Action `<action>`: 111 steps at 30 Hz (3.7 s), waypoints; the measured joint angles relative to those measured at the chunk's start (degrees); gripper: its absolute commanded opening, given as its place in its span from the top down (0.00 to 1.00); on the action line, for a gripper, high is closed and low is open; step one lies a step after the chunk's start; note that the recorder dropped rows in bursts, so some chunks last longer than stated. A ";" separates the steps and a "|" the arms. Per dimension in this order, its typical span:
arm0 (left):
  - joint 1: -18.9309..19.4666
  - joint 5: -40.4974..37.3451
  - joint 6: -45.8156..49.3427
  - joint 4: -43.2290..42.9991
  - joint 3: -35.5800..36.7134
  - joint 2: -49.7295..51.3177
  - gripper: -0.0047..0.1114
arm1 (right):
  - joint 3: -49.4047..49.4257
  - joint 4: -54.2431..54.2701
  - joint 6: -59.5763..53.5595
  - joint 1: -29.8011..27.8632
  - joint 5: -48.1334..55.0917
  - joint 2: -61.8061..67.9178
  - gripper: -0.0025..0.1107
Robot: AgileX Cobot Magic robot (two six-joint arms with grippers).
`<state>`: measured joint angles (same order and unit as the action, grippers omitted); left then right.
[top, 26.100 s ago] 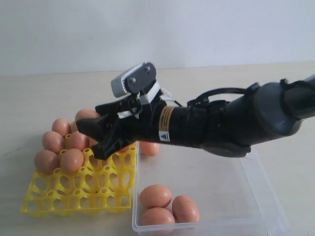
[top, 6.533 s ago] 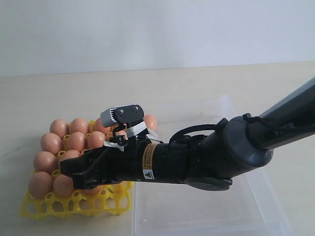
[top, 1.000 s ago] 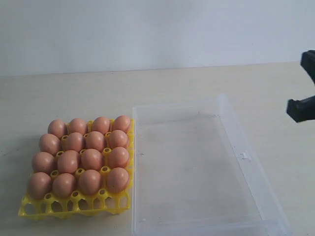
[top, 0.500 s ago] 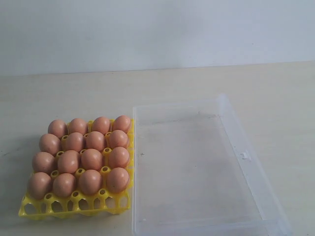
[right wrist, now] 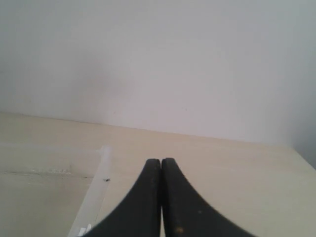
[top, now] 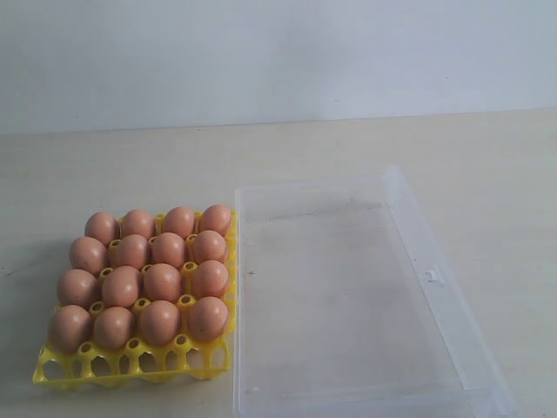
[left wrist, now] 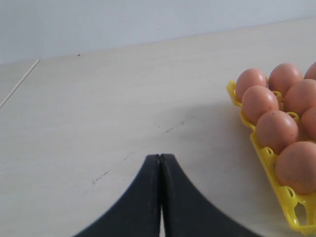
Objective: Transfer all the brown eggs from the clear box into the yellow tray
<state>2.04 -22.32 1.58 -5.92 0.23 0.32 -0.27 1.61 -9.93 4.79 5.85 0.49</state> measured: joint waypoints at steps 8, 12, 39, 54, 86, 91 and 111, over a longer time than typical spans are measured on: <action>0.00 0.00 0.00 0.00 0.00 0.00 0.96 | 0.00 0.00 0.00 -0.73 1.53 -0.13 0.98; 0.00 0.00 0.00 0.00 0.00 0.00 0.96 | 0.00 0.00 0.00 -0.73 1.65 -0.13 0.98; 0.00 0.00 0.00 0.00 0.00 0.00 0.96 | 0.00 0.00 10.97 -0.73 1.83 -0.13 0.98; 0.00 0.00 0.00 0.00 0.00 0.00 0.96 | 0.00 0.00 11.42 -0.73 4.16 -0.13 0.98; 0.00 0.00 0.00 0.00 0.00 0.00 0.96 | 0.00 0.00 11.42 -1.78 4.39 -0.13 0.98; 0.00 0.00 0.00 0.00 0.00 0.00 0.96 | 0.00 0.00 11.42 -1.78 4.39 -0.13 0.98; 0.00 0.00 0.00 0.00 0.00 0.00 0.96 | 0.00 0.00 11.42 -1.78 4.49 -0.13 0.98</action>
<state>2.04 -22.32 1.58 -5.92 0.23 0.32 -0.27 1.61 1.49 3.01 10.34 0.36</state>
